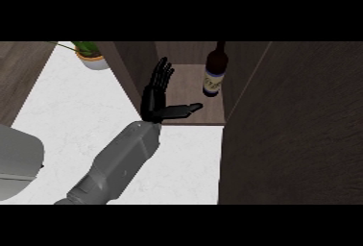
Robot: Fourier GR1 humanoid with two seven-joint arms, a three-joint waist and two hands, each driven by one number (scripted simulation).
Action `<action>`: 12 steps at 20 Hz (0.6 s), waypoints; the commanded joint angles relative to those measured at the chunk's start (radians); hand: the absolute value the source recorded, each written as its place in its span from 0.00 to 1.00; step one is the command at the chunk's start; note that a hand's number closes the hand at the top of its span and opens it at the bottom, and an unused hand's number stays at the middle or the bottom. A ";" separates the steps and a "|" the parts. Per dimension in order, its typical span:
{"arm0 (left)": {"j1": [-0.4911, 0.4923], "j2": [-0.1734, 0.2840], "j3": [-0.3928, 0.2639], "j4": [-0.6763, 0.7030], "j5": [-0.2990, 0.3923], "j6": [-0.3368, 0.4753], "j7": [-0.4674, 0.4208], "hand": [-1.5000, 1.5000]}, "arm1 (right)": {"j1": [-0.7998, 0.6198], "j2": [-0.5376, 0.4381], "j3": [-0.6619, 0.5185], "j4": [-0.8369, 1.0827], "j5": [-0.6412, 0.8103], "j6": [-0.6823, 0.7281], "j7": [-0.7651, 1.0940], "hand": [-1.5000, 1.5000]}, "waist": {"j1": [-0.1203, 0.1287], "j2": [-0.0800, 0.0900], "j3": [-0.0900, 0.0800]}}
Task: Pick up the wine, place it into the cabinet and close the cabinet
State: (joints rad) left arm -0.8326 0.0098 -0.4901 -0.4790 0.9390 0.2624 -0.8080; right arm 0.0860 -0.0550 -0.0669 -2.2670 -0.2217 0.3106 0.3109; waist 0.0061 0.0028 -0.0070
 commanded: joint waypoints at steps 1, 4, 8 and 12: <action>0.128 0.095 -0.042 -0.175 -0.047 0.018 0.005 0.00 | 0.084 -0.018 -0.022 -0.081 -0.055 0.032 0.011 0.00 | 0.017 -0.019 0.008; 0.229 0.134 -0.110 -0.376 -0.082 0.046 0.084 0.00 | 0.032 0.016 0.017 -0.002 0.032 0.003 -0.023 0.00 | 0.034 -0.019 0.008; 0.351 0.226 -0.155 -0.669 -0.107 0.088 0.198 0.00 | -0.015 -0.010 -0.004 -0.015 -0.014 0.004 0.014 0.00 | 0.021 -0.013 0.008; 0.402 0.307 -0.170 -0.950 -0.137 0.195 0.313 0.00 | -0.031 0.005 0.029 -0.060 0.006 -0.035 0.076 0.00 | 0.014 -0.011 0.008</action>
State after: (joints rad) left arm -0.4916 0.2262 -0.6502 -1.1946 0.8257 0.3943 -0.5950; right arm 0.0944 -0.0424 -0.0365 -2.3072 -0.2022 0.2977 0.3367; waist 0.0248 -0.0097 0.0002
